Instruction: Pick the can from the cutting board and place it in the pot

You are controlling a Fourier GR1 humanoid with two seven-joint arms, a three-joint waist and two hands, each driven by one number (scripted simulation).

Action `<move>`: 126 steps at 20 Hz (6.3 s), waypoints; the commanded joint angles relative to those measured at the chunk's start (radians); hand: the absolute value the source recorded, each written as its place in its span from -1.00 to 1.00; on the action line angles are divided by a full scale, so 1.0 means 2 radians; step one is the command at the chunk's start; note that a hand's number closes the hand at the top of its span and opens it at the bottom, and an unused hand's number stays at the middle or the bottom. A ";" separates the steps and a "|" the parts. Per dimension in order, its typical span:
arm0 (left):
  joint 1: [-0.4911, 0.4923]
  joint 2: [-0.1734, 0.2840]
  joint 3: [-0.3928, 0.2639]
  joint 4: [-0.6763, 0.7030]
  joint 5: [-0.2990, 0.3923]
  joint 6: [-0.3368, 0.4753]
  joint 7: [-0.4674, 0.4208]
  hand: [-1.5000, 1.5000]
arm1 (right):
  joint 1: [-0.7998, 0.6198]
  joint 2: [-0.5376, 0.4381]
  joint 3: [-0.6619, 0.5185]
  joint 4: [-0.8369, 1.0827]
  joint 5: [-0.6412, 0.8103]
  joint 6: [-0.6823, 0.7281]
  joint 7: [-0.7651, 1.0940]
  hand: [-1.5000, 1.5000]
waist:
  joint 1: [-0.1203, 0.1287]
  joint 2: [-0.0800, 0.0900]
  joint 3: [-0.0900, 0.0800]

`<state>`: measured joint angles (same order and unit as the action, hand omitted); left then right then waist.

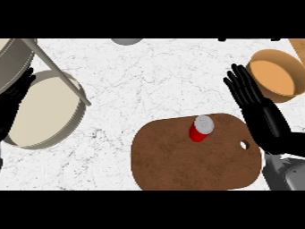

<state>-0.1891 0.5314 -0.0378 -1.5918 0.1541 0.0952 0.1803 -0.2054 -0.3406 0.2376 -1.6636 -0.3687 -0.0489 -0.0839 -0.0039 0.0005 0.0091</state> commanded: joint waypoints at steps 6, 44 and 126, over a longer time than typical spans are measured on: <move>-0.045 -0.075 0.017 -0.020 0.039 0.033 -0.043 0.00 | -0.138 -0.072 -0.032 0.047 -0.144 0.262 -0.010 1.00 | 0.047 0.013 -0.003; -0.041 -0.132 0.030 0.004 0.029 0.035 -0.048 0.00 | -0.232 -0.124 0.155 0.254 0.440 0.269 -0.282 -1.00 | 0.007 0.000 -0.005; -0.057 -0.148 0.095 0.047 -0.006 -0.017 -0.072 0.00 | -0.146 0.089 -0.135 -0.182 0.740 0.151 0.267 1.00 | 0.000 -0.001 -0.005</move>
<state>-0.2927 0.2023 0.1267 -1.5107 0.1286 0.0903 0.0432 -0.4308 -0.1022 0.1091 -2.0068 1.1743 0.1747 0.4390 -0.0100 -0.0019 -0.0002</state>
